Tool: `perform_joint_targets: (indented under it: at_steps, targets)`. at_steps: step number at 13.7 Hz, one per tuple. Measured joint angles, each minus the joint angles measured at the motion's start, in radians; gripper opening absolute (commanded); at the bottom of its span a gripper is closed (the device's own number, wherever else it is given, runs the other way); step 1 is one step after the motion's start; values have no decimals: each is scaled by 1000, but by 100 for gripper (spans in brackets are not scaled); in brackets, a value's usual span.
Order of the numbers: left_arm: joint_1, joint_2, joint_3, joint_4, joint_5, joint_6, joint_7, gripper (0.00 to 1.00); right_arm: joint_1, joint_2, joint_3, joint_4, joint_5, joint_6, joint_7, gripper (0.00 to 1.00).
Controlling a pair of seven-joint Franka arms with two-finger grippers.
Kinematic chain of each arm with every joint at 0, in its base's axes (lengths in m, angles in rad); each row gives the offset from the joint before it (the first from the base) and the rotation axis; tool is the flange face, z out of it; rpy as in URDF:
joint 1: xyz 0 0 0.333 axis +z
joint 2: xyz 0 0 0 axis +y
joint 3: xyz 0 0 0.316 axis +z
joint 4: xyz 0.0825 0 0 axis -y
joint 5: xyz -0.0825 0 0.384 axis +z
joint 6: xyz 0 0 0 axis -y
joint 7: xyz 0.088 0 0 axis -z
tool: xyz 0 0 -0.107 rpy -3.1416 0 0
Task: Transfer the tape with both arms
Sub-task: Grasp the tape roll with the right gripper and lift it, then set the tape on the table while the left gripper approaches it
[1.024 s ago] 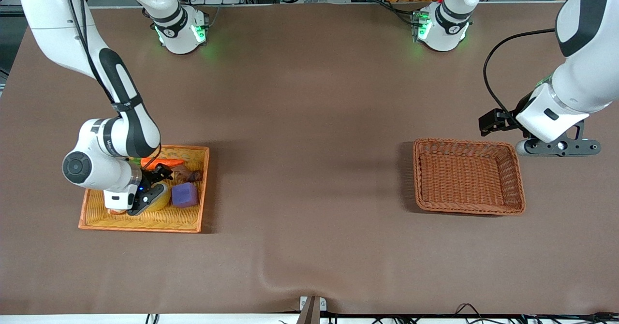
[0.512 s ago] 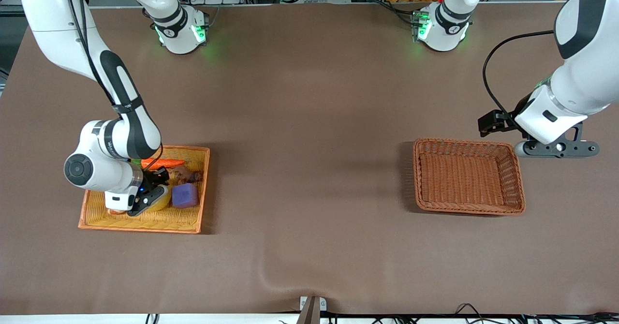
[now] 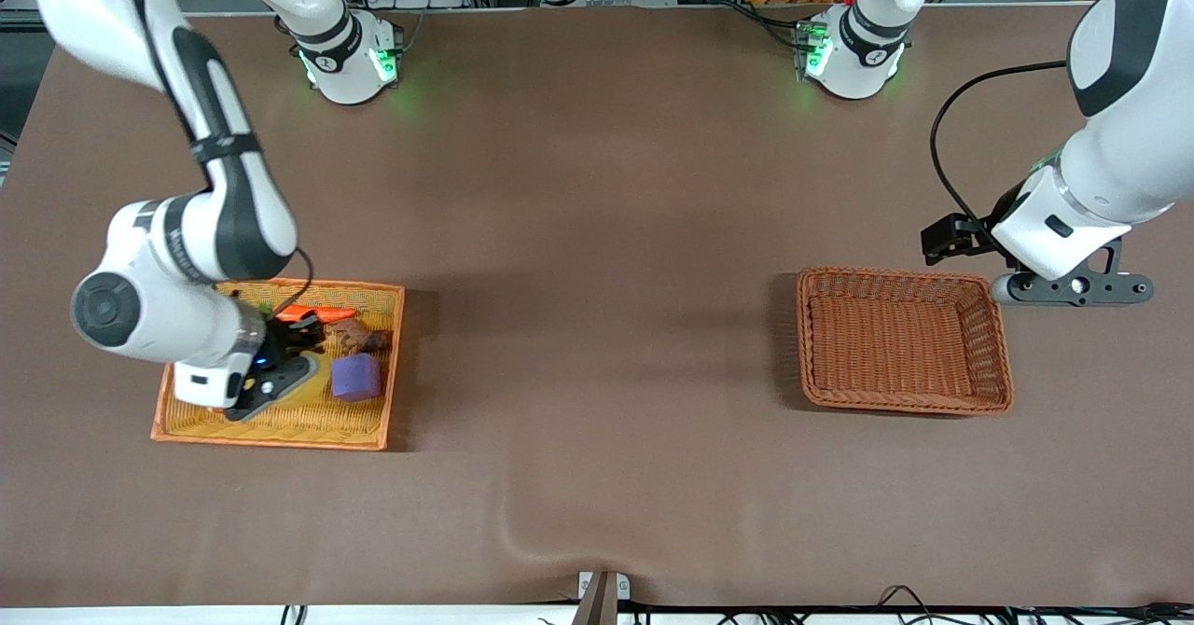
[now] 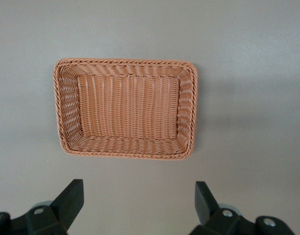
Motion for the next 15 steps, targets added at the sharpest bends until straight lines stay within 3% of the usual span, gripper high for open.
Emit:
perform_joint_targets:
  at_steps: [5, 9, 14, 15]
  targets:
    - [0, 2, 0, -9, 0, 14, 0, 100, 302, 36, 8, 104, 6, 3, 448, 0]
    - [0, 10, -1, -20, 0, 36, 0, 100, 504, 223, 10, 250, 40, 131, 697, 0]
    - [-19, 29, -7, -24, 0, 58, -20, 100, 599, 382, 9, 306, 44, 281, 800, 0]
    - [-28, 37, -7, -24, 0, 63, -33, 100, 606, 405, 9, 310, 44, 307, 812, 20]
